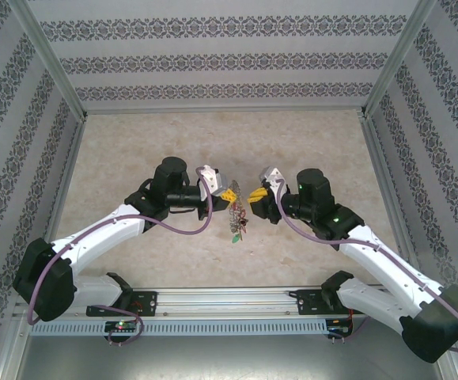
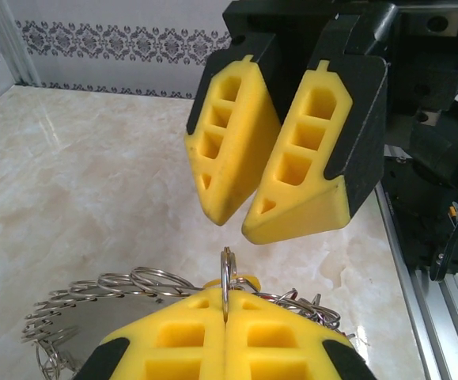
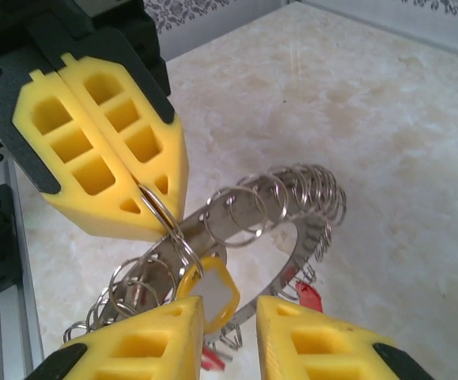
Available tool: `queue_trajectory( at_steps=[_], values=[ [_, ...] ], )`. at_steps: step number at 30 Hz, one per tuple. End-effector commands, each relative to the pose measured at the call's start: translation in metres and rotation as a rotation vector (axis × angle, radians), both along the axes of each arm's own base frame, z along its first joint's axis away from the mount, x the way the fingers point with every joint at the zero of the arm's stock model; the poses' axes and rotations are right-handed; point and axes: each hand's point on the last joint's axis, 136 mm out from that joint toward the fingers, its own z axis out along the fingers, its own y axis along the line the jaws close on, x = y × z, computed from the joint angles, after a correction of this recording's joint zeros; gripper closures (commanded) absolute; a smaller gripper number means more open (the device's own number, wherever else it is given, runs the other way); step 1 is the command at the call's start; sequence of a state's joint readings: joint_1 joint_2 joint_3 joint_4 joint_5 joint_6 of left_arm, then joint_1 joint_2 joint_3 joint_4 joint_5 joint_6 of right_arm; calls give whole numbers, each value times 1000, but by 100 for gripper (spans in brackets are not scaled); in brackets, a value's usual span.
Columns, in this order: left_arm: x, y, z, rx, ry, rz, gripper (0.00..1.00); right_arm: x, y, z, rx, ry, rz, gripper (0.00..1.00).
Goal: Put the keys on the keyring
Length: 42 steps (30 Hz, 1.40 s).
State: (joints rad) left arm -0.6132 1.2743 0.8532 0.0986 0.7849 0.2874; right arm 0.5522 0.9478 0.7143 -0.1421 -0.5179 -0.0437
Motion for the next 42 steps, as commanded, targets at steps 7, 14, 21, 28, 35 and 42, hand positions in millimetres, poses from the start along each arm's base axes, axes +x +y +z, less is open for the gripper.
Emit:
queue_trajectory(
  at_steps=[7,14,21,28,35,42],
  values=[
    [-9,-5,24,-54,-52,-91,100,-9,17,14,19,-116,156,73],
    [-10,-5,25,-57,-49,-95,100,-13,21,13,26,-114,186,72],
    [-10,-4,25,-56,-52,-93,100,-19,22,13,43,-115,215,70],
    [-8,-5,26,-57,-59,-83,100,-18,30,11,68,-61,239,80],
    [-5,1,28,-46,-79,-38,100,-19,18,-3,29,-45,182,88],
    [-2,1,27,-44,-86,-26,100,-22,15,-4,40,-8,166,100]
  ],
)
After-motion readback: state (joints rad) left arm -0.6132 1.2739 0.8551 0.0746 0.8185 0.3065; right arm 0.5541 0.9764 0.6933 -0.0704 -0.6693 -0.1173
